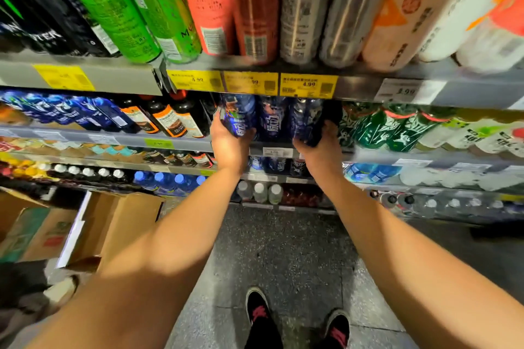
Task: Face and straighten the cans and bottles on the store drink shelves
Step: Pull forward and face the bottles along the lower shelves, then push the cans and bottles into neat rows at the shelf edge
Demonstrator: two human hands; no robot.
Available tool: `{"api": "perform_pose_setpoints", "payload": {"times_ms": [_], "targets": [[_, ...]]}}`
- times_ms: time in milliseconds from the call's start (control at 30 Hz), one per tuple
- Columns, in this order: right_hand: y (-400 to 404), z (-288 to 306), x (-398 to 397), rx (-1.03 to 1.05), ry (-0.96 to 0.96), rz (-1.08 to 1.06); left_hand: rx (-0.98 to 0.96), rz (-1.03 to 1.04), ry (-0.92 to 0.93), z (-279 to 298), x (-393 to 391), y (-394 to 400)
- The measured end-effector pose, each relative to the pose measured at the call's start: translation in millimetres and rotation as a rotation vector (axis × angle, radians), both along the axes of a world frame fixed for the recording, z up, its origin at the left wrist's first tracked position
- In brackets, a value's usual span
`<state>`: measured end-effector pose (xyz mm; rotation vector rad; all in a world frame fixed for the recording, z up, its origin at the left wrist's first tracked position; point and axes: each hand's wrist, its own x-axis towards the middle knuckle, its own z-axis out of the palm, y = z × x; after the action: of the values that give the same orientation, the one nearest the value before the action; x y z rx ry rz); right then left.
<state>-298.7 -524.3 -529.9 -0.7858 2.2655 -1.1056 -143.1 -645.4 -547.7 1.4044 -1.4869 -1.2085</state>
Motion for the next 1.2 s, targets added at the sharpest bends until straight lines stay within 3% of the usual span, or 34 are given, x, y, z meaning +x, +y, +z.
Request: {"api": "perform_pose_setpoints", "payload": {"times_ms": [133, 367, 500, 667, 1000, 1200], "targets": [[32.6, 22.0, 8.3, 0.083, -0.051, 0.025, 0.021, 0.041, -0.064, 36.2, -0.3, 38.5], [66.5, 90.5, 0.4, -0.032, -0.116, 0.085, -0.018, -0.003, -0.129, 88.8, -5.3, 89.6], [78.5, 133.7, -2.8, -0.081, -0.085, 0.154, -0.143, -0.083, -0.125, 127.4, -9.3, 111.3], [91.8, 194.8, -3.0, -0.173, -0.045, 0.239, -0.118, -0.114, -0.032, 203.4, -11.4, 129.4], [115.1, 335.6, -16.4, -0.459, -0.023, 0.427, -0.409, -0.243, 0.148, 366.9, -13.5, 155.2], [113.5, 411.1, -28.9, -0.558, 0.070, 0.529, -0.557, -0.322, 0.068, 454.7, -8.3, 156.1]]}}
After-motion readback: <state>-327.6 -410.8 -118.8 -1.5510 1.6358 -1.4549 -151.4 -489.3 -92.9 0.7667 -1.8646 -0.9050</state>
